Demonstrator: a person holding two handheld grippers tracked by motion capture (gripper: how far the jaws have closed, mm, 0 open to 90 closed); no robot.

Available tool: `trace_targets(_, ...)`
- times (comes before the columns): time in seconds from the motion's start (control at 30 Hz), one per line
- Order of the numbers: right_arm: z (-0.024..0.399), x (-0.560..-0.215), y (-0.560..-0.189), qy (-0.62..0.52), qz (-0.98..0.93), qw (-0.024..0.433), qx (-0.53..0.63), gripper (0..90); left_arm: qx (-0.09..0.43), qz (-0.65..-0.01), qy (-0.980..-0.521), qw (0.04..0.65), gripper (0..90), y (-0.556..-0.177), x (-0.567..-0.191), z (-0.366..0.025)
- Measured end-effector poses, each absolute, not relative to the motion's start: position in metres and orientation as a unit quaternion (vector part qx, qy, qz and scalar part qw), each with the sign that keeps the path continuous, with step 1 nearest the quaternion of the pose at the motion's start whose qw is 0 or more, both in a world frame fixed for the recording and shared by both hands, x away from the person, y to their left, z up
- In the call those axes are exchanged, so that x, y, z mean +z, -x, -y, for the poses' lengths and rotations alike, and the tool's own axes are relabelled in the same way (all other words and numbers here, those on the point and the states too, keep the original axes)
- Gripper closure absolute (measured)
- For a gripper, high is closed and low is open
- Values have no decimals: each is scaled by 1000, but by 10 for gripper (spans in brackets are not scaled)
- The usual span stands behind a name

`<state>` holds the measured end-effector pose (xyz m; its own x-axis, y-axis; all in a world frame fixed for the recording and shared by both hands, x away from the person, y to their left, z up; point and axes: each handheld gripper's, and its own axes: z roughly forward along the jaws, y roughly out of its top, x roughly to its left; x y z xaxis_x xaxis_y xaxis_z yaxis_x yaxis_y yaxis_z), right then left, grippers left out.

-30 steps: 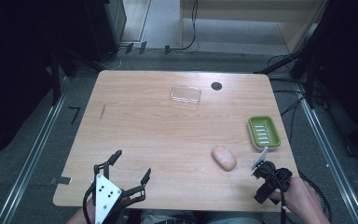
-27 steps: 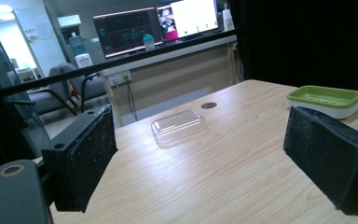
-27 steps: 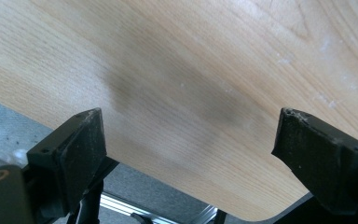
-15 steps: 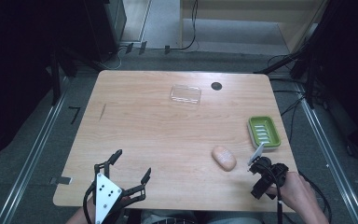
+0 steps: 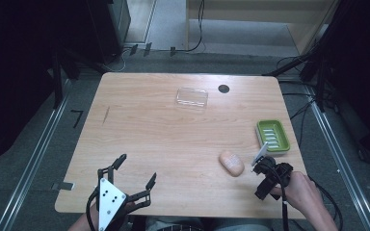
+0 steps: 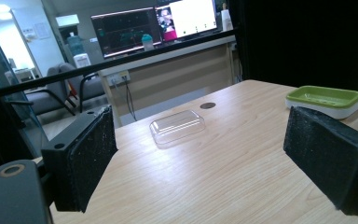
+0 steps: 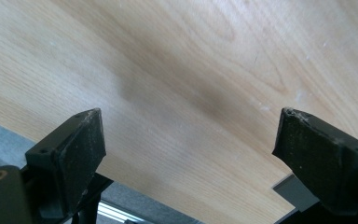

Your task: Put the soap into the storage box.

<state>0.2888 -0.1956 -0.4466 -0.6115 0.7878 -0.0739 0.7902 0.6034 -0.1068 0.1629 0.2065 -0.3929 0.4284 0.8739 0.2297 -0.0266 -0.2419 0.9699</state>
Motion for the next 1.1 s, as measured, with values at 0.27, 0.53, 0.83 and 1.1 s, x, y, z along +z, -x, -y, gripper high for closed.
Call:
trace_targets(0.27, 187, -443, -296, -432, -899, 10, -63, 80, 428, -319, -661, 527, 99, -163, -393, -207)
trace_targets(0.53, 179, -440, -302, -429, -901, 13, -60, 77, 428, -319, -662, 526, 99, -163, -393, -207)
trace_targets(0.83, 168, -437, -309, -419, -906, 13, -57, 65, 428, -320, -662, 525, 99, -163, -393, -207)
trace_targets(1.1, 161, -435, -315, -415, -908, 15, -53, 65, 428, -319, -662, 526, 99, -163, -393, -207)
